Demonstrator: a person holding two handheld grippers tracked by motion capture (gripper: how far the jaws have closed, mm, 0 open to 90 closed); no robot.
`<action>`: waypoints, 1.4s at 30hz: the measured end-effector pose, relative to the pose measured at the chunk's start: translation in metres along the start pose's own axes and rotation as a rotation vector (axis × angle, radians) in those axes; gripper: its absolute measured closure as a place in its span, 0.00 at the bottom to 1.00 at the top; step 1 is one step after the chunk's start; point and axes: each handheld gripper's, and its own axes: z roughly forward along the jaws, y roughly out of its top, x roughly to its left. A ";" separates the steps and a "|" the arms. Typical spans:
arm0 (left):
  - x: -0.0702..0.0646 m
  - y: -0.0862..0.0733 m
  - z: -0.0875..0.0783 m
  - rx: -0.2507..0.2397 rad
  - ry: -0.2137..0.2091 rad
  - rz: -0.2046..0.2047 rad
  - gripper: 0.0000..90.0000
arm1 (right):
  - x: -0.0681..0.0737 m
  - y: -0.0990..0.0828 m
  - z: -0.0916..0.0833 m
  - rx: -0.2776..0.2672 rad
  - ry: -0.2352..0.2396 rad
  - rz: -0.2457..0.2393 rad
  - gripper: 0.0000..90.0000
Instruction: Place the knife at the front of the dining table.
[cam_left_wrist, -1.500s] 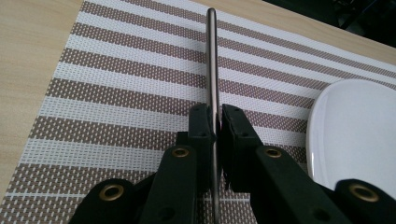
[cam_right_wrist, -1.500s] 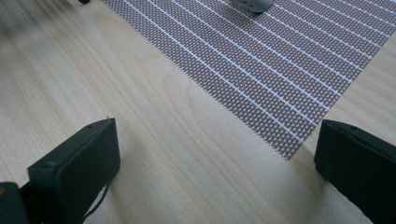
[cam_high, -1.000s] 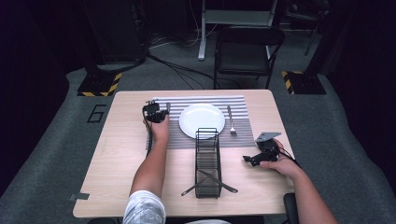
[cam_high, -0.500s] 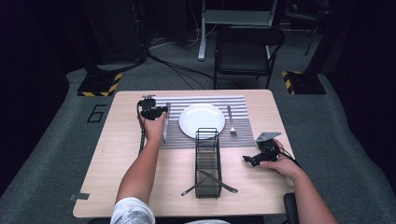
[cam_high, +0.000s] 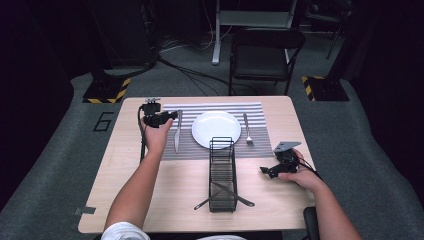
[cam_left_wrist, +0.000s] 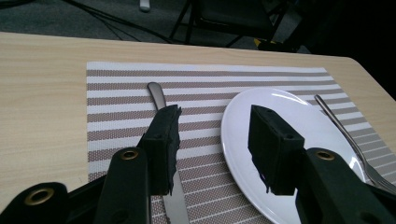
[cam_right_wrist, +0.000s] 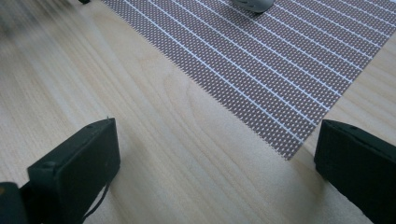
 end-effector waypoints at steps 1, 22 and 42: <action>0.000 0.000 -0.002 0.002 -0.003 0.005 0.59 | 0.000 0.000 0.000 0.000 0.000 0.000 0.00; -0.021 -0.012 -0.049 0.012 -0.067 0.190 0.55 | 0.000 0.000 0.000 0.001 0.000 -0.001 0.00; 0.002 -0.056 -0.067 0.047 -0.043 0.228 0.50 | 0.000 0.000 0.000 0.002 -0.002 0.000 0.00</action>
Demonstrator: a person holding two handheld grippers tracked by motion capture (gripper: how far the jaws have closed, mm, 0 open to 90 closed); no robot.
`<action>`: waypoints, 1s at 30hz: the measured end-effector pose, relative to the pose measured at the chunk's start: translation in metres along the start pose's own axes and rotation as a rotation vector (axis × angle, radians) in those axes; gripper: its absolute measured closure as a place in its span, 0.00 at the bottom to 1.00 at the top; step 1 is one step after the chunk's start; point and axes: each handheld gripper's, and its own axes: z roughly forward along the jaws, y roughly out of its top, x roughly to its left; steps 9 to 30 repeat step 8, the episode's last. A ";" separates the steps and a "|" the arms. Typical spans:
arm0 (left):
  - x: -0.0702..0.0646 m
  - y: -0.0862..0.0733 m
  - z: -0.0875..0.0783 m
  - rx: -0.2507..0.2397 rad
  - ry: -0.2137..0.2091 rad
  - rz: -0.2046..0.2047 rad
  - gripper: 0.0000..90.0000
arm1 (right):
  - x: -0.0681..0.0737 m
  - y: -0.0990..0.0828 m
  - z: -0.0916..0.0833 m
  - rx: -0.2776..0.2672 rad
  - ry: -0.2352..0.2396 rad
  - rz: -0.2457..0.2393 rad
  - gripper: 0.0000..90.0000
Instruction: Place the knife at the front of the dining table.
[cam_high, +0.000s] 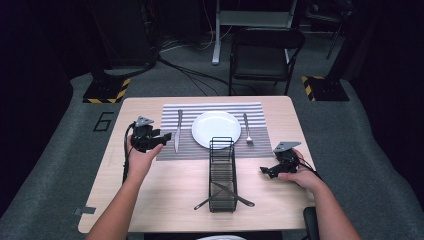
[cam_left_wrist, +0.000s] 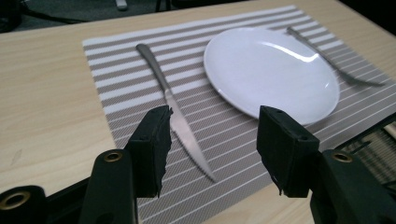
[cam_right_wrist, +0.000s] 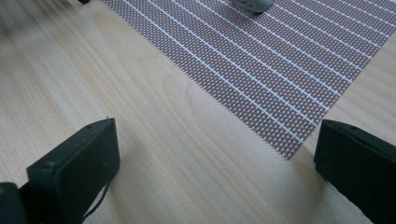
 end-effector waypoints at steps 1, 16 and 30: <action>0.002 -0.004 0.001 0.006 0.006 0.000 0.50 | 0.000 0.000 0.000 0.000 0.000 0.000 0.00; 0.019 -0.039 0.004 0.063 0.045 -0.031 0.49 | 0.000 0.000 0.000 0.000 0.000 0.000 0.00; 0.019 -0.039 0.004 0.063 0.045 -0.031 0.49 | 0.000 0.000 0.000 0.000 0.000 0.000 0.00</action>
